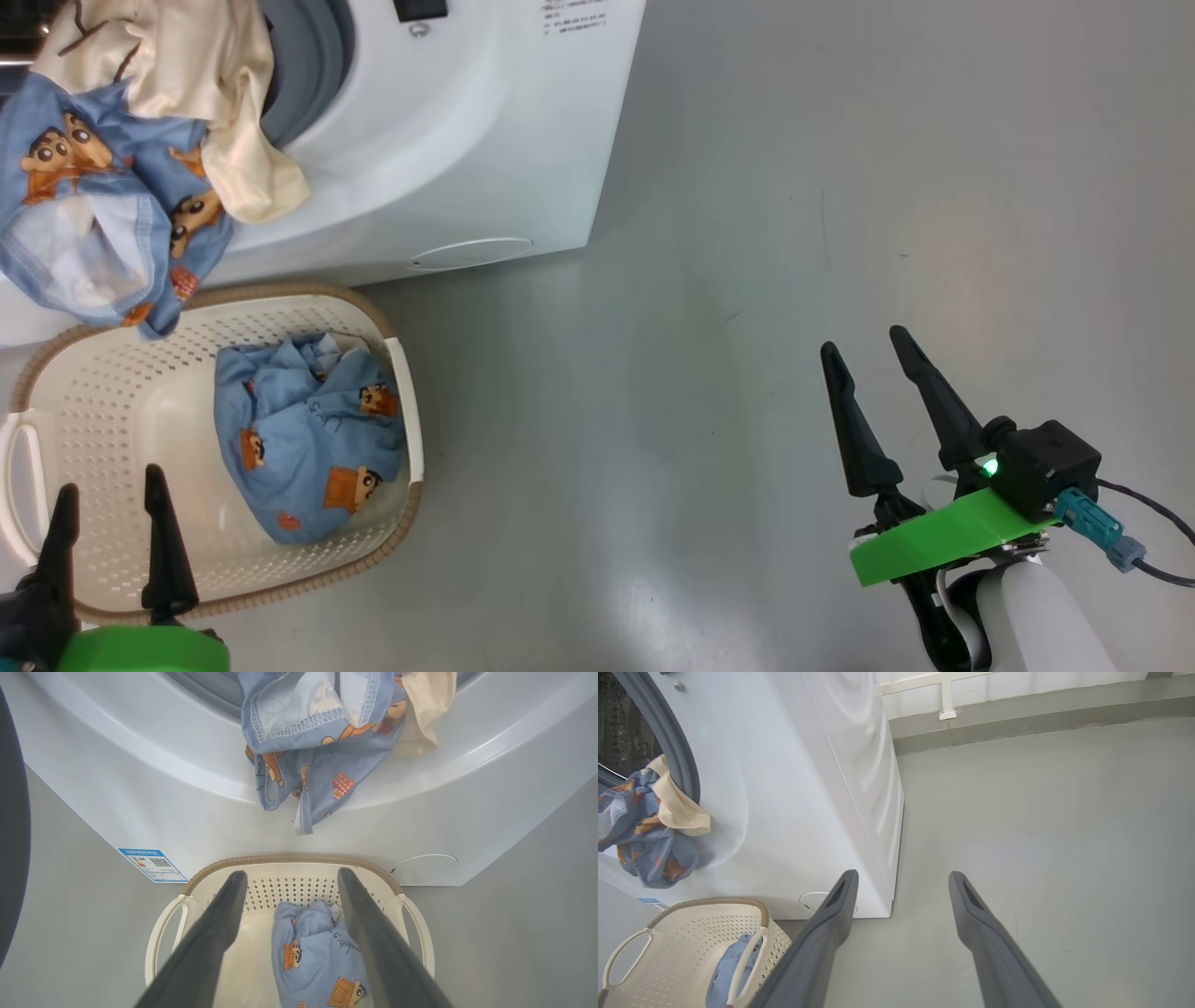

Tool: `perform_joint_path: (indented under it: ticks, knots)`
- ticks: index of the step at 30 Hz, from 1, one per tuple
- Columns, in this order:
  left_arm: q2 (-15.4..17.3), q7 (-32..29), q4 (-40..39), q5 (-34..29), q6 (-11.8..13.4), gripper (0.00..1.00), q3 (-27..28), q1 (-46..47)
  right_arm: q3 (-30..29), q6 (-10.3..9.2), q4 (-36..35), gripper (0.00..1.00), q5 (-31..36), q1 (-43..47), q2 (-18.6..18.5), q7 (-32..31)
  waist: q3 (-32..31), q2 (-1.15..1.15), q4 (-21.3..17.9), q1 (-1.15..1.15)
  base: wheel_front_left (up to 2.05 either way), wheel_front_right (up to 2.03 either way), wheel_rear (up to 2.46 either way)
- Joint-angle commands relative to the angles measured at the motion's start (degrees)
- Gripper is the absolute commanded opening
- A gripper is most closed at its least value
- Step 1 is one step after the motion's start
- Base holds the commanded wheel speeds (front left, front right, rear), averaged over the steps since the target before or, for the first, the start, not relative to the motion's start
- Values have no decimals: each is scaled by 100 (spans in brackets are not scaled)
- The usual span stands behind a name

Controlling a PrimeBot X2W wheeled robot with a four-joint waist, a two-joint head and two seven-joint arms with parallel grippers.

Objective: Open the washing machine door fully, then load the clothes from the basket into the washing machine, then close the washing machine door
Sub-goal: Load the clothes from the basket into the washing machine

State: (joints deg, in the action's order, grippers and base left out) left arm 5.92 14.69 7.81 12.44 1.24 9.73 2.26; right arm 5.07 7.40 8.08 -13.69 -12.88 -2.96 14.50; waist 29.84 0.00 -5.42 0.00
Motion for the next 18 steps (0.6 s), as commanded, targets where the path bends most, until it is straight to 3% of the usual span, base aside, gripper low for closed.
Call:
perform_joint_path:
  ticks: [1, 8, 18]
  knots:
    - [117, 30, -69, 16, -5, 100, 184, -16, 147, 9, -104, 100, 62, 157, 8, 50, -16, 0, 2, 0, 0, 0, 0]
    - [188, -40, 47, -30, -28, 100, 56, 333, 214, 9, -81, 100, 50, 117, 8, 50, -15, 0, -38, 0, 0, 0, 0]
    - [540, -428, 444, -91, -57, 100, -65, 1217, 254, 9, -70, 100, -27, 56, 8, 50, 61, 0, -192, 0, 0, 0, 0]
